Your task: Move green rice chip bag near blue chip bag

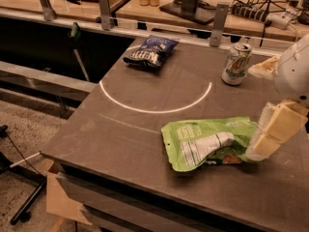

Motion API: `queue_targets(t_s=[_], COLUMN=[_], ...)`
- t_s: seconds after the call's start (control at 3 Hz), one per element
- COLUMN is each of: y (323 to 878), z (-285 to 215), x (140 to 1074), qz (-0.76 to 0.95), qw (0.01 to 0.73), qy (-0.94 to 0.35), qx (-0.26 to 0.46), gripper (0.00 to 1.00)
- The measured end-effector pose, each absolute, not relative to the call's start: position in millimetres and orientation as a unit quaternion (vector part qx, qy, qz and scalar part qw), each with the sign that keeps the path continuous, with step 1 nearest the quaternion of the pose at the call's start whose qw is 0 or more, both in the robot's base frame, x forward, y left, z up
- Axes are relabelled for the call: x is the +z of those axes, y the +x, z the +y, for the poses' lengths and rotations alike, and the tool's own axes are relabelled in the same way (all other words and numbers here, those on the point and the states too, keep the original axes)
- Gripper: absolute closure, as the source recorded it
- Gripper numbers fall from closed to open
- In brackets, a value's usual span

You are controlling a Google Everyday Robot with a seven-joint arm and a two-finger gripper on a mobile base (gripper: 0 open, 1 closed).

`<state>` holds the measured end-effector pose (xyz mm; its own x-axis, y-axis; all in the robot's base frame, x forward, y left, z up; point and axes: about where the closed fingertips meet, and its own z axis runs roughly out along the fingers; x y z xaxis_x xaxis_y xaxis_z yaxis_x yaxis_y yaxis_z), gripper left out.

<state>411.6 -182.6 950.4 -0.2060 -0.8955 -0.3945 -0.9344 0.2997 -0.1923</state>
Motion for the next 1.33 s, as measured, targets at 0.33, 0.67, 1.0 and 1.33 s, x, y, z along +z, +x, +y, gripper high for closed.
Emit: queue_targets(t_s=[0.33,0.67,1.0,1.33], y=[410,411,410,411], z=[-167,-152,-149,-149], x=[927,908,911,909], qz=[0.757,0.726,0.716,0.720], qw=[0.274,0.311,0.316,0.327], qy=[-0.584,-0.596,-0.606,-0.597], qx=[0.108,0.146,0.144,0.136], gripper=[0.00,0.00,0.00,0.00])
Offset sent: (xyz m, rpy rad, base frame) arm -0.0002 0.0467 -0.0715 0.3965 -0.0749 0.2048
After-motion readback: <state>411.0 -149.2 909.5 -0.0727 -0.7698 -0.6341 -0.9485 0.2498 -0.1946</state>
